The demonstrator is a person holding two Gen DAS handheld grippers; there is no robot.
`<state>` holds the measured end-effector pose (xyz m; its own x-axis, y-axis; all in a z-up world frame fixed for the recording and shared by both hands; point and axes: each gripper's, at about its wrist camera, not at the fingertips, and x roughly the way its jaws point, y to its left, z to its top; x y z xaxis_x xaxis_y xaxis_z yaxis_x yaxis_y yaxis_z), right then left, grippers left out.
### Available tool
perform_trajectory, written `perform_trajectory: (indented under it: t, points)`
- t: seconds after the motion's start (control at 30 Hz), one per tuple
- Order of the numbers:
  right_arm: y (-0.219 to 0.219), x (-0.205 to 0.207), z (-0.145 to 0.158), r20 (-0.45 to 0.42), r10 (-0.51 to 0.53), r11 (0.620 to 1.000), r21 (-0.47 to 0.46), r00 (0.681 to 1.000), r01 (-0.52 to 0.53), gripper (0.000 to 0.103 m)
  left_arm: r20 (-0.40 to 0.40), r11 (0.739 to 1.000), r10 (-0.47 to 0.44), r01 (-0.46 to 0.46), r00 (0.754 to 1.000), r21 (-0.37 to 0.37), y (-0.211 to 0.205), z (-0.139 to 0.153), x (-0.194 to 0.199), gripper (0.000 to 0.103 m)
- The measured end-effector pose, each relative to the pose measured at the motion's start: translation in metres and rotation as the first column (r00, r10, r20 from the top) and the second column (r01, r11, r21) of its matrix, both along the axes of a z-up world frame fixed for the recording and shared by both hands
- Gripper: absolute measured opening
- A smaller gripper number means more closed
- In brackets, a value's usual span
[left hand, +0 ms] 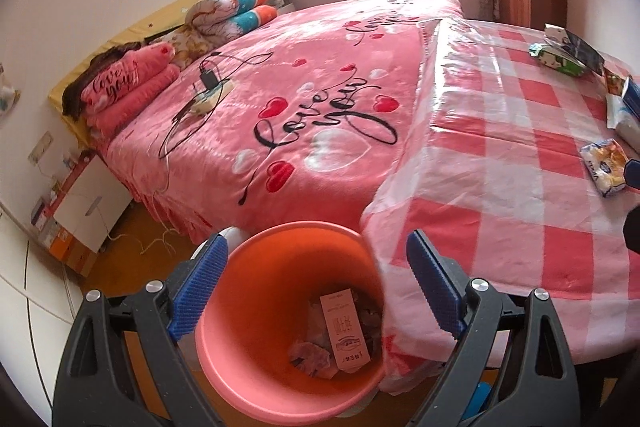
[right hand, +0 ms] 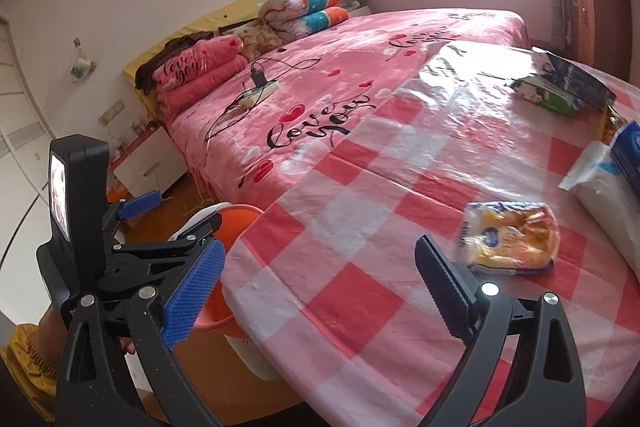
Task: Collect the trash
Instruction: 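Move both grippers back over the table toward the remaining snacks, then grasp the blue Vinda tissue pack with the left gripper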
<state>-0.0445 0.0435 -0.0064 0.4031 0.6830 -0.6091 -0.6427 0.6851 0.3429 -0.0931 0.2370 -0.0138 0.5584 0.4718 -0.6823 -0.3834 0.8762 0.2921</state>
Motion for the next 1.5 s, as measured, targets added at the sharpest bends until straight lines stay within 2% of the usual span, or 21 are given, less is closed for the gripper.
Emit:
perform_trajectory:
  t: [0.7,1.03,1.2,1.3,1.33,1.5]
  points:
    - [-0.077,0.019,-0.013,-0.043,-0.104,0.986,0.124,0.994,0.108,0.095,-0.035,0.994,-0.085,0.088,0.996,0.07,-0.067,0.008,0.029,0.091]
    - [-0.124,0.035,-0.015,-0.076,-0.18,0.961,0.198,0.981,0.192,0.095,-0.05,0.985,-0.165,0.167,0.985,0.038,-0.103,0.009,0.05,0.091]
    - [-0.165,0.045,-0.008,-0.081,-0.272,0.923,0.262,0.959,0.283,0.095,-0.018,0.965,-0.26,0.259,0.966,-0.026,-0.13,0.019,0.07,0.091]
    - [-0.191,0.052,-0.006,-0.087,-0.336,0.893,0.288,0.938,0.346,0.095,-0.004,0.939,-0.336,0.334,0.942,-0.081,-0.152,0.022,0.087,0.091]
    - [-0.198,0.054,-0.006,-0.089,-0.352,0.885,0.292,0.932,0.362,0.095,-0.001,0.922,-0.374,0.371,0.928,-0.113,-0.161,0.023,0.095,0.091]
    - [-0.242,0.071,-0.014,-0.122,-0.448,0.834,0.3,0.886,0.463,0.095,0.007,0.882,-0.441,0.435,0.897,-0.18,-0.193,0.019,0.124,0.091]
